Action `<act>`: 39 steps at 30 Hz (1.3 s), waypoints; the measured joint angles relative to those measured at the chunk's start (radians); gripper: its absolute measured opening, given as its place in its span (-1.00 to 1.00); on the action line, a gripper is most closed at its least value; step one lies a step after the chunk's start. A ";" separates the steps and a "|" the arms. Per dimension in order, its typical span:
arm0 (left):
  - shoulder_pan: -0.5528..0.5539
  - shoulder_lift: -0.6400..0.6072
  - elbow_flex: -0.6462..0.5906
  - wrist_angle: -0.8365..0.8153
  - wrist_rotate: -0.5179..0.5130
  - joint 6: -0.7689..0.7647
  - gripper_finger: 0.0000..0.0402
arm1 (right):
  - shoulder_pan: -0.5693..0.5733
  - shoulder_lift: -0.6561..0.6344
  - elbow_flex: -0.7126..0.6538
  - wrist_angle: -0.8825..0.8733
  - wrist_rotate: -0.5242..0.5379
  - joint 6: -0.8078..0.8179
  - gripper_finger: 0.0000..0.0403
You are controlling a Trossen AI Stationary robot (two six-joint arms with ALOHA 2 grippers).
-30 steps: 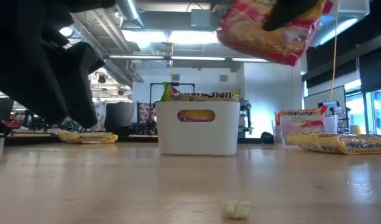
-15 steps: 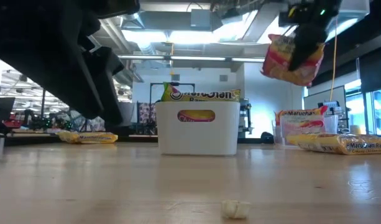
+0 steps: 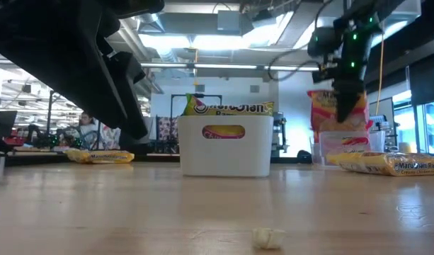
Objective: Sort Maruchan noodles
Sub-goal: Put the red noodle pack into the transparent bin
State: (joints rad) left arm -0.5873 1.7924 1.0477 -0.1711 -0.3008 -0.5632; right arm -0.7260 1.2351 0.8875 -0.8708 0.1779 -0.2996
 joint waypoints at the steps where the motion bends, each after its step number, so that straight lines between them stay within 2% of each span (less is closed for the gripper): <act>1: 0.000 0.000 0.000 0.000 0.000 0.000 -0.01 | -0.018 0.007 -0.014 0.019 -0.023 -0.007 -0.49; 6: 0.000 0.000 0.000 0.000 0.000 0.003 -0.01 | -0.072 0.044 -0.075 0.063 -0.083 -0.024 -0.49; 17: 0.001 0.000 0.000 0.004 0.028 0.025 -0.01 | -0.086 0.095 -0.150 0.136 -0.084 -0.022 -0.45; 22: 0.000 0.000 0.000 0.010 0.042 0.037 -0.01 | -0.086 0.095 -0.150 0.166 -0.076 -0.023 -0.19; 29: 0.006 0.000 0.000 0.030 0.113 0.051 -0.01 | -0.086 0.095 -0.150 0.181 0.114 -0.018 0.18; 32: 0.006 0.000 0.000 0.046 0.113 0.068 -0.01 | -0.086 0.095 -0.150 0.182 0.154 0.005 0.24; 39: 0.006 0.001 0.000 0.053 0.113 0.078 -0.01 | -0.085 0.059 -0.148 0.144 0.117 0.041 0.24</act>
State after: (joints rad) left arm -0.5812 1.7931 1.0477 -0.1177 -0.1883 -0.4853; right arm -0.8108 1.2943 0.7391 -0.7270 0.2953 -0.2590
